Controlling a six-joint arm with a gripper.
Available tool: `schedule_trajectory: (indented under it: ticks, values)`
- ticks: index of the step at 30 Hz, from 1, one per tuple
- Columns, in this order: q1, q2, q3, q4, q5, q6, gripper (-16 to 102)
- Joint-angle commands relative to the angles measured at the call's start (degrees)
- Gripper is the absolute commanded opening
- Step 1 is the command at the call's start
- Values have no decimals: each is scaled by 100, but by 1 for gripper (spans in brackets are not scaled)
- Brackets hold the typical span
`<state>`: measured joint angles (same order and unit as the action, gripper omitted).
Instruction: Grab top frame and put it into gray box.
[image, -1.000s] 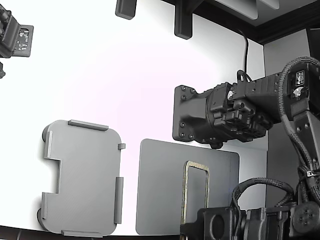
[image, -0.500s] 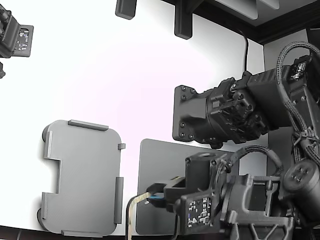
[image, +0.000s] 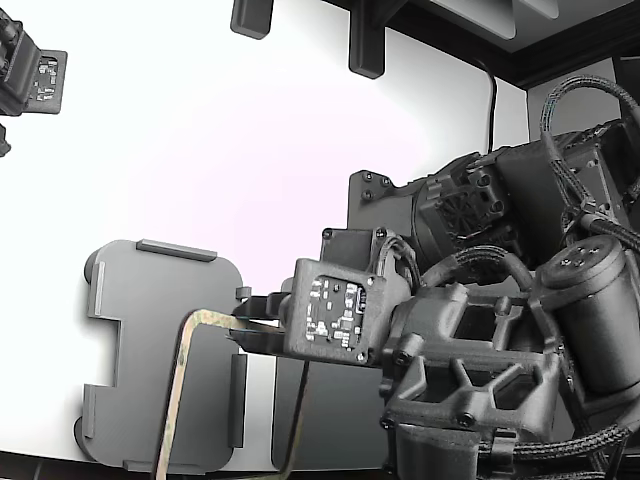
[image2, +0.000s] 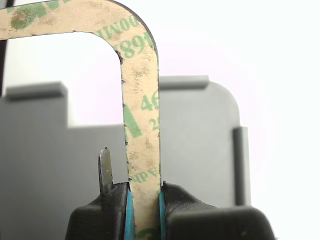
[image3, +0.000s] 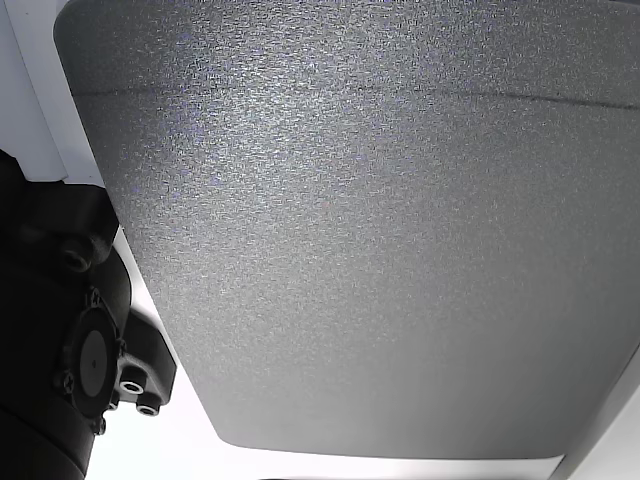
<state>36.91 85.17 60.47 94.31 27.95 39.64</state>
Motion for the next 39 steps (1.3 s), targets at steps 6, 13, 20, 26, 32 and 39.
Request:
schedule_trajectory:
  ticks: [6,13,20,26,32,39]
  values:
    - [-149,44,167,62,0,6926,-13]
    - [-229,-18,650,62,-501,8271,-13]
    - [-308,-185,835,62,-1028,8666,-13]
    - [-343,-237,1046,62,-1556,8815,-13]
    - [-343,-316,1143,62,-1854,8824,-13]
    - [-352,-396,1248,62,-1934,8815,-13]
